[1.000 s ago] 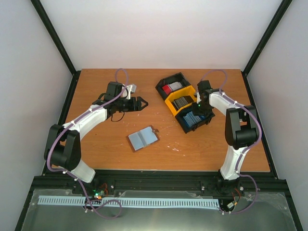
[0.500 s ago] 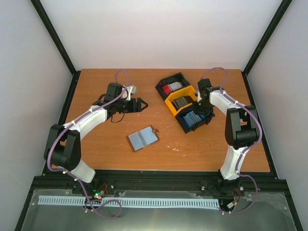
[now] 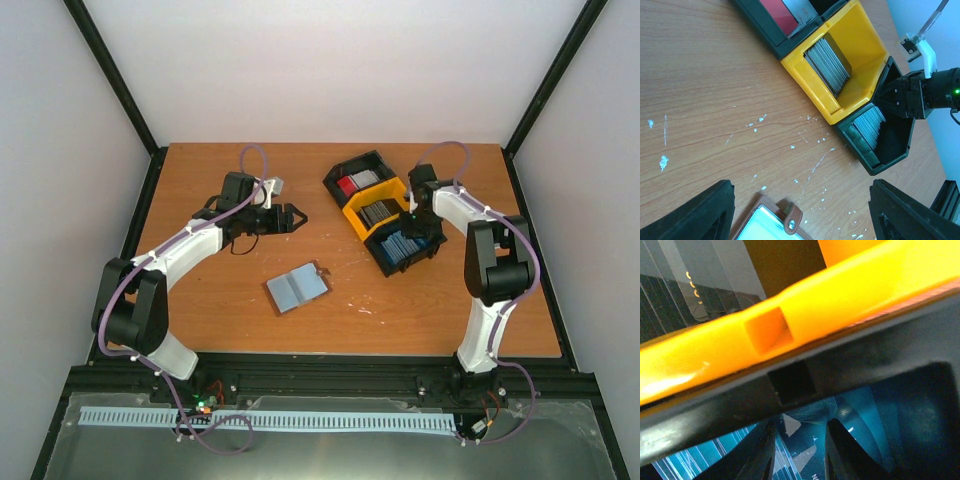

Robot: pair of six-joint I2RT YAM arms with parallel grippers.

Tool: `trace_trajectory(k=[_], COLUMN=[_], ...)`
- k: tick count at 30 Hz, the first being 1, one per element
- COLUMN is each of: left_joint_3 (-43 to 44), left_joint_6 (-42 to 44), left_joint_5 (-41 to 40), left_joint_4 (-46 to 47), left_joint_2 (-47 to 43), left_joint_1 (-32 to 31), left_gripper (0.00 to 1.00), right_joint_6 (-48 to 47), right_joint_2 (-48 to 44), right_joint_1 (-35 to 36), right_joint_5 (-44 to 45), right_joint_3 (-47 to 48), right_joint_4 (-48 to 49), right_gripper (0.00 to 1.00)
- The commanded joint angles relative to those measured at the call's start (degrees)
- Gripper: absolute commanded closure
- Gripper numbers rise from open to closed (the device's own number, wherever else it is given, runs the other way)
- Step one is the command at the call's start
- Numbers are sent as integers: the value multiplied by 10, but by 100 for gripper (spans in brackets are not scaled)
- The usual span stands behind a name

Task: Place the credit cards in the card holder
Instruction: Pick up the credit card from the storage box.

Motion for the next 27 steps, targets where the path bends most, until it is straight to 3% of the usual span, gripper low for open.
trace_trajectory(k=[1, 13, 27], left_joint_3=[8, 7, 5], left_joint_6=[15, 14, 12], left_joint_5=[-4, -2, -3], left_joint_4=[5, 4, 5], left_joint_2=[-4, -3, -6], left_joint_1=[1, 0, 0], left_gripper=[25, 25, 25], right_joint_6=[5, -6, 1], right_joint_2=[-11, -13, -36], right_joint_1=[-14, -48, -58], right_joint_5=[22, -37, 17], right_joint_3=[16, 13, 22], right_joint_4=[-6, -25, -23], right_gripper=[72, 69, 71])
